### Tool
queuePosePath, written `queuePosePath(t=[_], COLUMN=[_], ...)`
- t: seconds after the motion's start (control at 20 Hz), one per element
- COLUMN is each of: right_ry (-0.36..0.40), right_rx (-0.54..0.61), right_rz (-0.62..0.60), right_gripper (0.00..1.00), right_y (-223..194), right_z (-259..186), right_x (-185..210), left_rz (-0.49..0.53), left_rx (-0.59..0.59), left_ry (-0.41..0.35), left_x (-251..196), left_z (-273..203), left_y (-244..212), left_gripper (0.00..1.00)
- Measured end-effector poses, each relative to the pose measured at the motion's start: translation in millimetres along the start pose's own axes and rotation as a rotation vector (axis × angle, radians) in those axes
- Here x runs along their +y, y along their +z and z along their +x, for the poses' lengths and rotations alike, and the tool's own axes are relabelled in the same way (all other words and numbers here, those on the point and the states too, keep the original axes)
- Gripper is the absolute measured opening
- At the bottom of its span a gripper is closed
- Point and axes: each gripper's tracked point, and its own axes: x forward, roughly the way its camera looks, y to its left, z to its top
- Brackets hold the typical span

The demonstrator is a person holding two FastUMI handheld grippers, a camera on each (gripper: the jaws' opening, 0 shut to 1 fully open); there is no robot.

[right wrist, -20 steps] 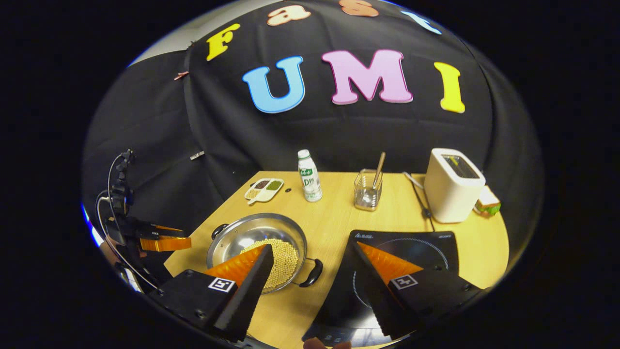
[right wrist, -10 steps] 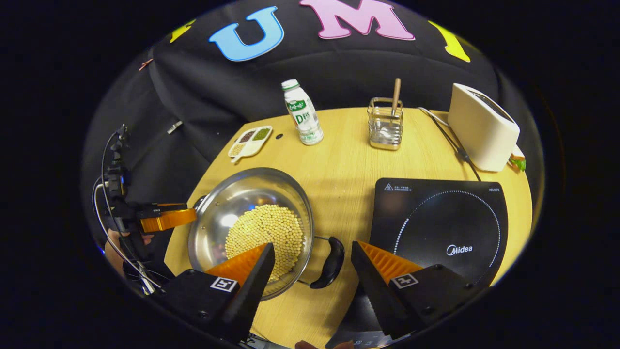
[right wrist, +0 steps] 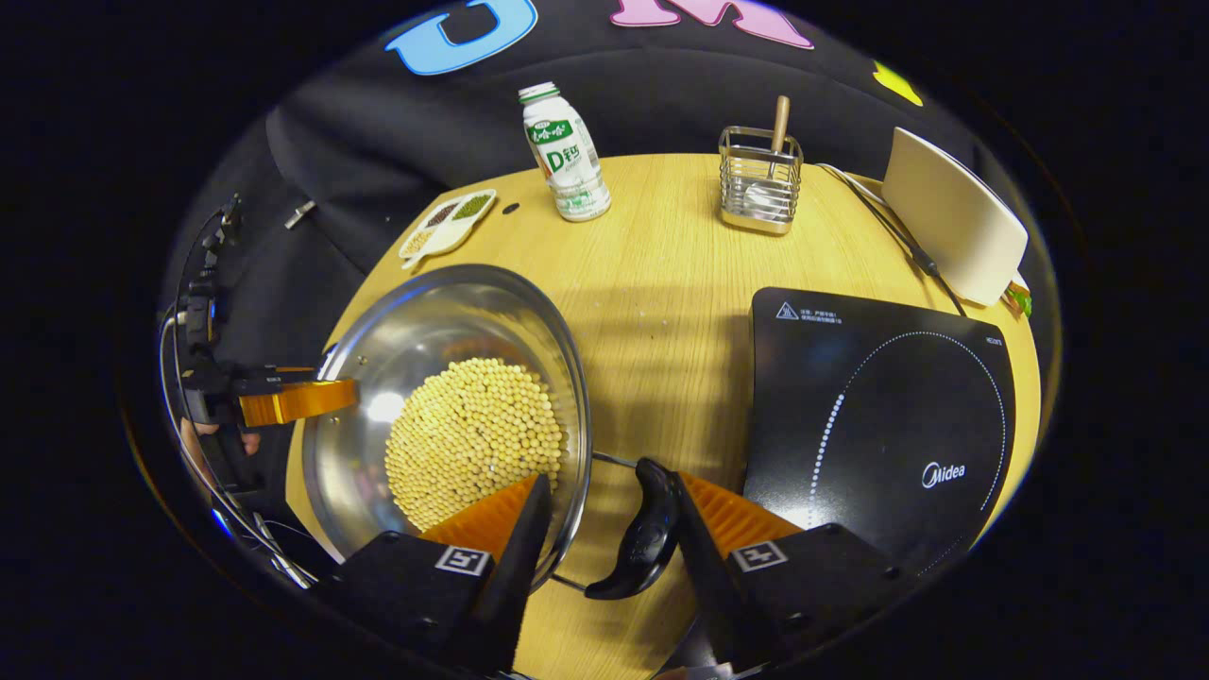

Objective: First push the handle of the pot to place it horizontally, then grasp the pot with both hands and set it on the induction cooktop.

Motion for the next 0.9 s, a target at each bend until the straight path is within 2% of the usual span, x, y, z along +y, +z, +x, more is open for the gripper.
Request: queuePosePath(t=[0.05, 0.15, 0.2, 0.35, 0.4, 0.45, 0.5, 0.7, 0.9], right_ry=[-0.013, -0.017, -0.017, -0.02, -0.018, -0.014, -0.013, -0.002, 0.007], right_rx=[-0.006, 0.008, 0.013, 0.006, 0.007, 0.008, 0.003, -0.008, -0.023], right_rz=[0.002, 0.042, 0.061, 0.083, 0.086, 0.083, 0.081, 0.045, 0.04], right_gripper=[0.72, 0.7, 0.63, 0.58, 0.54, 0.58, 0.54, 0.53, 0.53], right_y=[0.8, -0.3, 0.2, 3.3, 3.9, 3.5, 4.0, 10.6, 23.5], right_z=[2.9, 4.5, 1.6, 4.8, 3.0, 3.1, 0.5, -13.8, -49.7], right_x=[-2.6, -3.0, -1.6, -2.5, -1.1, 0.6, 1.8, 9.3, 9.4], left_rz=[-0.019, -0.049, -0.05, -0.044, -0.055, -0.069, -0.085, -0.103, -0.081], left_rx=[0.005, -0.013, -0.018, -0.015, -0.015, -0.013, -0.02, -0.04, -0.074], left_ry=[-0.009, -0.019, -0.017, 0.008, 0.01, 0.012, 0.013, 0.034, 0.053], left_x=[-0.7, -5.2, -6.6, -7.4, -7.7, -7.6, -6.5, 0.4, -12.9], left_z=[1.6, 1.3, 2.0, -2.0, -6.1, -6.4, -7.4, -24.5, -64.0], left_y=[-3.5, -3.3, -5.3, -13.2, -11.6, -15.9, -19.4, -23.1, -11.0], left_gripper=[0.75, 0.65, 0.6, 0.56, 0.54, 0.54, 0.53, 0.52, 0.52])
